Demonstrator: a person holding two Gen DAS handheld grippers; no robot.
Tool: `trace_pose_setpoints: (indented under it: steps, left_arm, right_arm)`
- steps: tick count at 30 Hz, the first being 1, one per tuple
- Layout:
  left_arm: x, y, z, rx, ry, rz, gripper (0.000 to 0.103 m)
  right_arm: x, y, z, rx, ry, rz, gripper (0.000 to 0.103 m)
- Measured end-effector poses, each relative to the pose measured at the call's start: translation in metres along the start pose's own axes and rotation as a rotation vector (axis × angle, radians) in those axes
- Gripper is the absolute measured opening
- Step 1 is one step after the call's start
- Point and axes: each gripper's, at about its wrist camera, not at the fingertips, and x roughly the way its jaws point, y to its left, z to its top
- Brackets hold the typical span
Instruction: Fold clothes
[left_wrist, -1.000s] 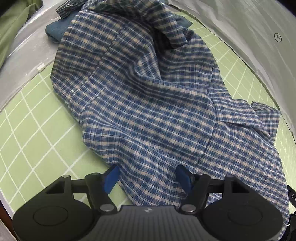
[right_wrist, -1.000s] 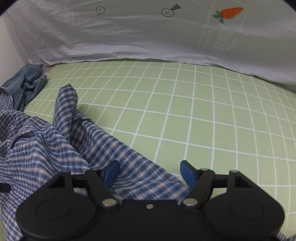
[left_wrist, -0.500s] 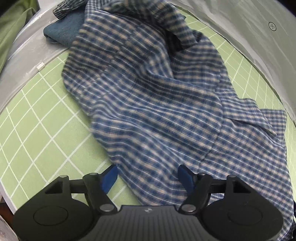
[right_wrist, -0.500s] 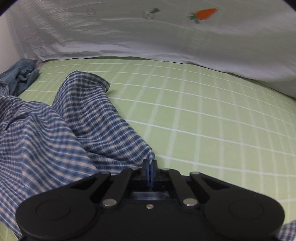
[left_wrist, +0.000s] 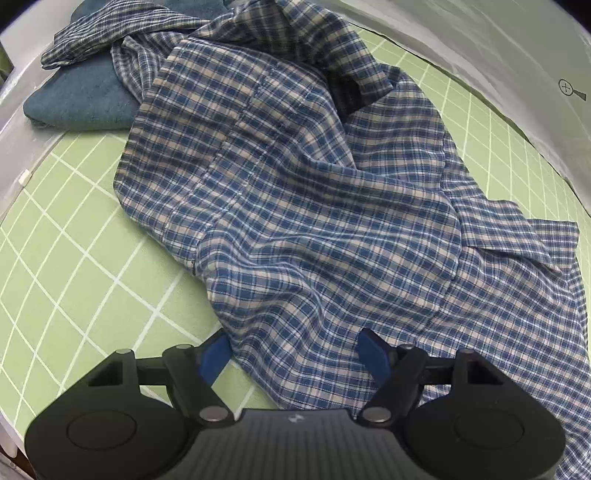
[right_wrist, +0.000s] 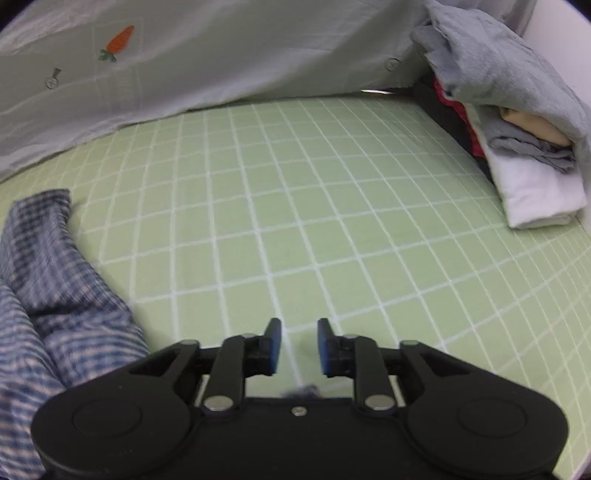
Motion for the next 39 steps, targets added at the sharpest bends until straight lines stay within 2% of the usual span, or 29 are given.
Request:
trace_pose_setpoints:
  steps: [1, 3, 7, 9, 11, 12, 14, 15, 16, 17, 18, 19, 20, 24, 26, 29, 32, 36, 38, 39]
  left_arm:
    - [-0.001, 0.002, 0.000, -0.006, -0.004, 0.007, 0.075]
    - [-0.001, 0.013, 0.007, -0.030, -0.009, 0.025, 0.075]
    - [-0.002, 0.031, 0.010, -0.090, -0.009, 0.044, 0.076]
    - [-0.002, 0.037, 0.012, -0.120, -0.007, 0.030, 0.077]
    - [-0.002, 0.039, 0.014, -0.128, -0.008, 0.037, 0.078]
    - [-0.002, 0.039, 0.015, -0.126, -0.008, 0.042, 0.078]
    - [-0.003, 0.039, 0.016, -0.121, -0.008, 0.046, 0.078]
    - [-0.003, 0.039, 0.016, -0.119, -0.008, 0.049, 0.078]
    - [-0.003, 0.039, 0.016, -0.117, -0.008, 0.051, 0.078]
    - [-0.004, 0.040, 0.017, -0.115, -0.008, 0.052, 0.078]
    - [-0.004, 0.040, 0.018, -0.113, -0.008, 0.054, 0.078]
    - [-0.004, 0.040, 0.019, -0.112, -0.007, 0.055, 0.078]
    - [-0.004, 0.039, 0.020, -0.107, -0.006, 0.059, 0.078]
    - [-0.004, 0.032, 0.029, -0.067, -0.004, 0.042, 0.079]
    - [-0.008, 0.027, 0.032, -0.051, -0.014, 0.017, 0.079]
    - [-0.016, 0.017, 0.033, 0.002, -0.036, 0.006, 0.079]
    - [-0.004, -0.013, 0.036, 0.049, -0.039, 0.002, 0.079]
    - [-0.002, -0.031, 0.032, 0.092, -0.023, -0.028, 0.079]
    - [0.008, -0.036, 0.037, 0.125, -0.018, -0.047, 0.079]
    - [0.015, -0.042, 0.040, 0.147, -0.019, -0.057, 0.079]
  right_arm:
    - [0.002, 0.013, 0.009, -0.007, -0.013, 0.039, 0.045]
    - [0.007, 0.043, 0.025, -0.029, -0.025, 0.123, 0.050]
    - [0.018, 0.113, 0.055, -0.076, -0.028, 0.327, 0.071]
    - [0.025, 0.153, 0.065, -0.116, -0.010, 0.429, 0.076]
    - [0.036, 0.189, 0.070, -0.163, 0.014, 0.496, 0.078]
    - [0.043, 0.205, 0.071, -0.186, 0.024, 0.498, 0.078]
    - [0.057, 0.225, 0.069, -0.220, 0.048, 0.423, 0.077]
    - [0.062, 0.232, 0.067, -0.236, 0.058, 0.386, 0.070]
    - [0.064, 0.231, 0.065, -0.249, 0.052, 0.381, 0.054]
    - [0.066, 0.229, 0.062, -0.263, 0.046, 0.375, 0.046]
    - [0.068, 0.228, 0.060, -0.276, 0.040, 0.370, 0.022]
    - [0.069, 0.225, 0.058, -0.286, 0.035, 0.367, 0.010]
    - [0.068, 0.215, 0.057, -0.280, 0.038, 0.373, 0.005]
    - [0.065, 0.175, 0.052, -0.251, 0.048, 0.393, 0.003]
    - [0.057, 0.154, 0.050, -0.200, 0.036, 0.337, 0.002]
    - [0.042, 0.108, 0.050, -0.098, 0.018, 0.196, 0.003]
    - [0.040, 0.053, 0.029, -0.040, 0.014, -0.003, 0.003]
    - [0.033, -0.006, 0.014, 0.020, 0.042, -0.143, 0.006]
    - [0.024, -0.026, 0.010, 0.050, 0.018, -0.130, 0.019]
    - [0.018, -0.033, 0.008, 0.059, 0.002, -0.125, 0.034]
